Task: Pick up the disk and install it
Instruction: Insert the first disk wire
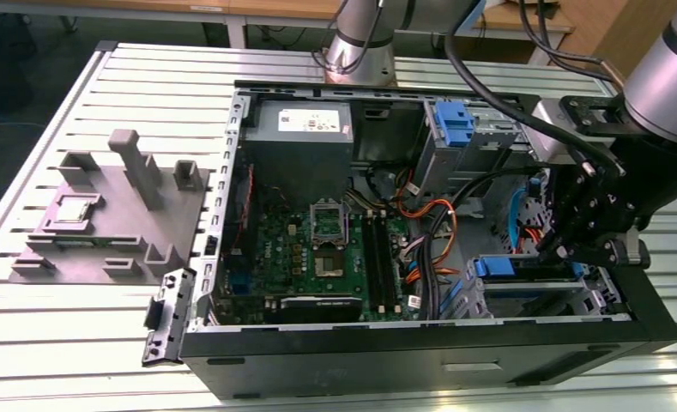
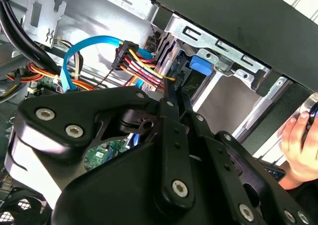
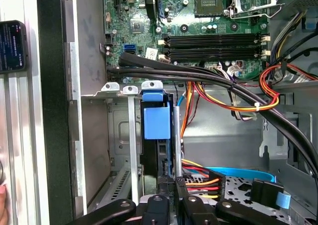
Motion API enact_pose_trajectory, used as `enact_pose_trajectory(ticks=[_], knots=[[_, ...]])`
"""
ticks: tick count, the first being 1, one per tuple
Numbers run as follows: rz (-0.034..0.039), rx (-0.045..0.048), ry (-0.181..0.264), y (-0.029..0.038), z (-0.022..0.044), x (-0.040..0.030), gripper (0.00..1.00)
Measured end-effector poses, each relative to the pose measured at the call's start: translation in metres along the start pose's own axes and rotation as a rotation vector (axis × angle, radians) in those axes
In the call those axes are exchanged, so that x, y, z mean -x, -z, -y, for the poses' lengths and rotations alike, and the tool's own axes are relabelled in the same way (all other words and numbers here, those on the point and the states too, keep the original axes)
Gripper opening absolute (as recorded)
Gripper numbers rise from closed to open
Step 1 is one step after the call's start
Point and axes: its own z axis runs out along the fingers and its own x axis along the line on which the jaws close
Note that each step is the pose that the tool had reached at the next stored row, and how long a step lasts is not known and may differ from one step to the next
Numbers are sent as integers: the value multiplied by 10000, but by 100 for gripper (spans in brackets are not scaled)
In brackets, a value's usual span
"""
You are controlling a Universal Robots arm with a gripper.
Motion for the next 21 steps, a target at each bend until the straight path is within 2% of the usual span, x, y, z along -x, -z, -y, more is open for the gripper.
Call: enact_pose_trajectory(ticks=[4,7,13,17,21], knots=[[1,0,-4,34,1,-1,17],[2,1,-23,35,1,-4,17],[3,1,-51,15,1,-9,17],[45,4,-52,2,1,-9,17],[50,4,-52,-18,0,-8,17]])
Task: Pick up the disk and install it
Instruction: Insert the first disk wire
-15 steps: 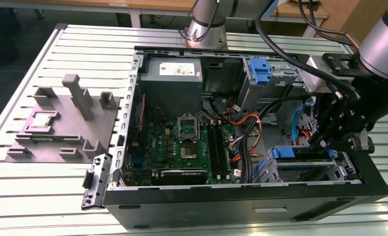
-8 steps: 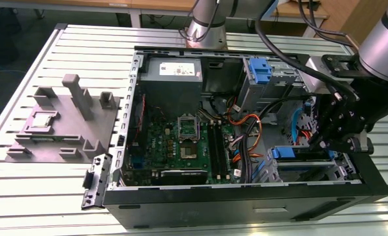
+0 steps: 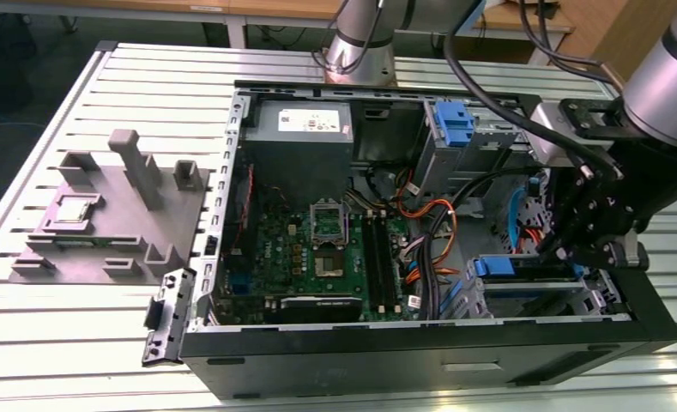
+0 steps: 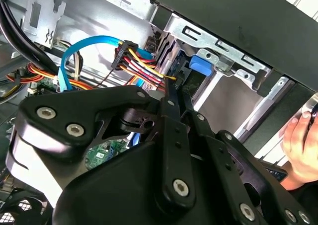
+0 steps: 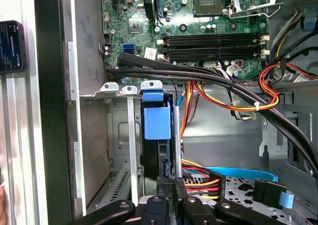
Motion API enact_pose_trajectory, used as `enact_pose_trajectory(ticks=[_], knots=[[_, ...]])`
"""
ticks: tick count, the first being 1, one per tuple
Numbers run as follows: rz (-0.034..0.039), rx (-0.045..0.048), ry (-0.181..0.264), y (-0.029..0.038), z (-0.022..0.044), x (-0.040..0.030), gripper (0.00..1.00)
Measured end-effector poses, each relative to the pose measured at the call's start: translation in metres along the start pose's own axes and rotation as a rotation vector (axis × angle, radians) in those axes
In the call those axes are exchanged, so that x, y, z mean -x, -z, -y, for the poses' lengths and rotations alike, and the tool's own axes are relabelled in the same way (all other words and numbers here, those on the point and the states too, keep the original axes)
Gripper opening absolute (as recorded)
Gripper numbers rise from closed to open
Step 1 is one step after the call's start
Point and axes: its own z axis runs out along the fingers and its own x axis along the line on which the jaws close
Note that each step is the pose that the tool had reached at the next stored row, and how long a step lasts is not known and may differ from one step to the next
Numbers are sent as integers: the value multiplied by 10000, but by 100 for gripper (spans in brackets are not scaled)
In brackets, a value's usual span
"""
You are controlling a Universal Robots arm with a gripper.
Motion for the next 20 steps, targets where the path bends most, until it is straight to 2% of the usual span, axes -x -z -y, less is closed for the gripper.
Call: enact_pose_trajectory(ticks=[11,12,20], knots=[[6,1,-1,-13,-1,0,18],[5,1,-1,-8,-1,0,25],[9,14,-1,99,2,-2,25]])
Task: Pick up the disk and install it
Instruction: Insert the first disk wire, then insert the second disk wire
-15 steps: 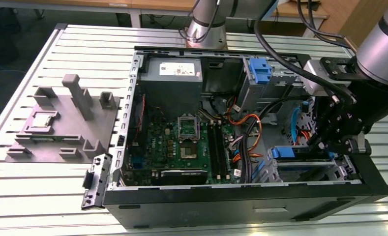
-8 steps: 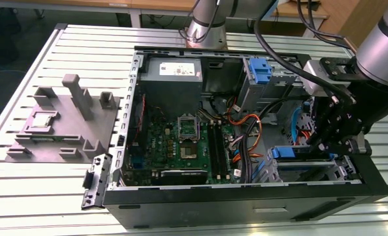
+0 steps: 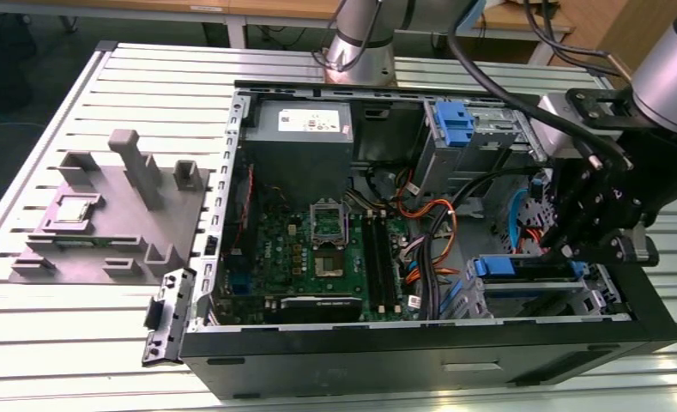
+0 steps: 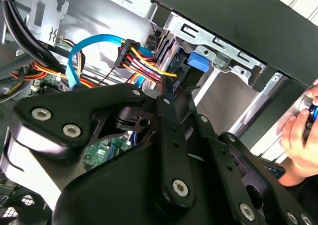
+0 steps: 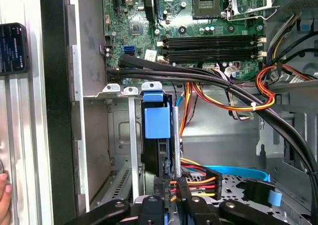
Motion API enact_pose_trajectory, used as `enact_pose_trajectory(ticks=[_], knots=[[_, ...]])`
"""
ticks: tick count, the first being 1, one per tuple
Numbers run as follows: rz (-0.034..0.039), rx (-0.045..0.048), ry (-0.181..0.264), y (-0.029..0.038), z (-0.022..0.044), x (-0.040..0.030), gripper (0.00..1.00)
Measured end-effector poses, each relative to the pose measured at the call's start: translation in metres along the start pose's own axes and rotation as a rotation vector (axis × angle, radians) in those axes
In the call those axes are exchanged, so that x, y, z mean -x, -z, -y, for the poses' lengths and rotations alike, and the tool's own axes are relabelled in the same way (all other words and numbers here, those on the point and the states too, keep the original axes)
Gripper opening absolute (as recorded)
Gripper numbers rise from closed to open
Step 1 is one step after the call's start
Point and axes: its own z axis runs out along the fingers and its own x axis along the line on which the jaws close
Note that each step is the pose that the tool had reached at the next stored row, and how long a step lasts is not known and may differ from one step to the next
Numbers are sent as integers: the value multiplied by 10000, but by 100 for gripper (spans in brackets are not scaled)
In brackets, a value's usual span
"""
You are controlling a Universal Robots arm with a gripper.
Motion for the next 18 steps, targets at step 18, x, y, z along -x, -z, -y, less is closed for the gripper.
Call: enact_pose_trajectory(ticks=[18], knots=[[1,8,1,4,0,0,10]])
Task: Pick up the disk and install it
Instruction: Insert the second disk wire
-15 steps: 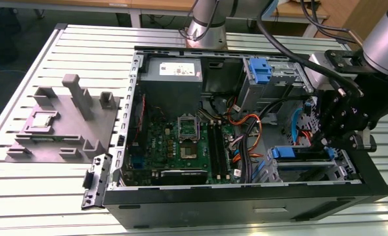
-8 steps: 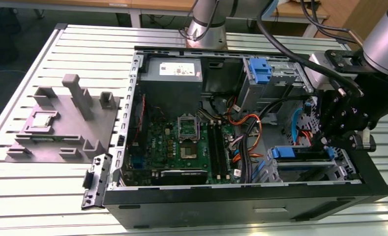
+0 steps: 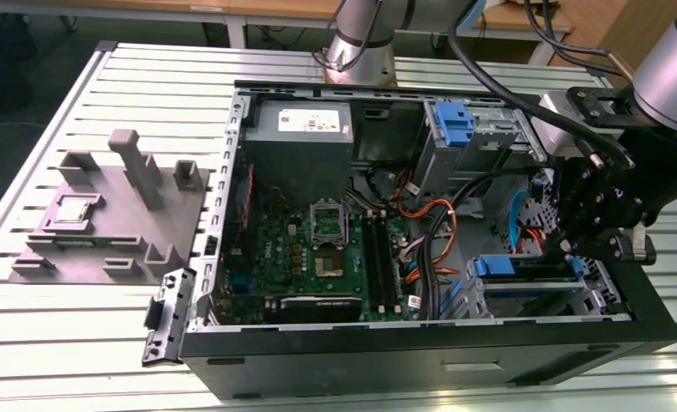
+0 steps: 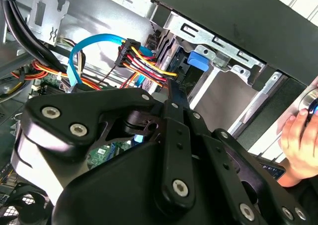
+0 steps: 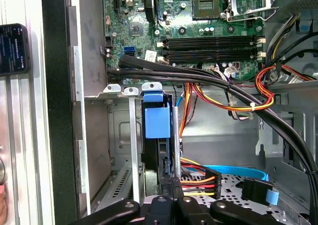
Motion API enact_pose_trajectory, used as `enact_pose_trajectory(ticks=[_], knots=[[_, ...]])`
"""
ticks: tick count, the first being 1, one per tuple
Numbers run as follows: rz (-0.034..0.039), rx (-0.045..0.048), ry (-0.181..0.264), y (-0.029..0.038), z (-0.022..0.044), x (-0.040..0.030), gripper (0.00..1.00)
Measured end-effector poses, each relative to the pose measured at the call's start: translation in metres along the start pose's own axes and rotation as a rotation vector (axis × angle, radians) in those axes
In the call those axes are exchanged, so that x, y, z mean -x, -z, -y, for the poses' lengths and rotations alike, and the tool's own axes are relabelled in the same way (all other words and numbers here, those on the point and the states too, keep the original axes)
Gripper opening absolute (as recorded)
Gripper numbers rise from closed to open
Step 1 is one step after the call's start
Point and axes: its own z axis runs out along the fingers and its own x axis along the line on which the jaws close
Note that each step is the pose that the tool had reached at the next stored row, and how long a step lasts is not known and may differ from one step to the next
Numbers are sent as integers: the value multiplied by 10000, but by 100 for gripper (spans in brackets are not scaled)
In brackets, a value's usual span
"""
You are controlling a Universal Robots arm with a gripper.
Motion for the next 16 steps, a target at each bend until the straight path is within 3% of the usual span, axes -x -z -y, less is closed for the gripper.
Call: enact_pose_trajectory(ticks=[8,11,16], knots=[[20,9,0,11,-45,-3,10],[63,11,-2,61,-55,-4,10],[76,12,-2,185,-61,3,10]])
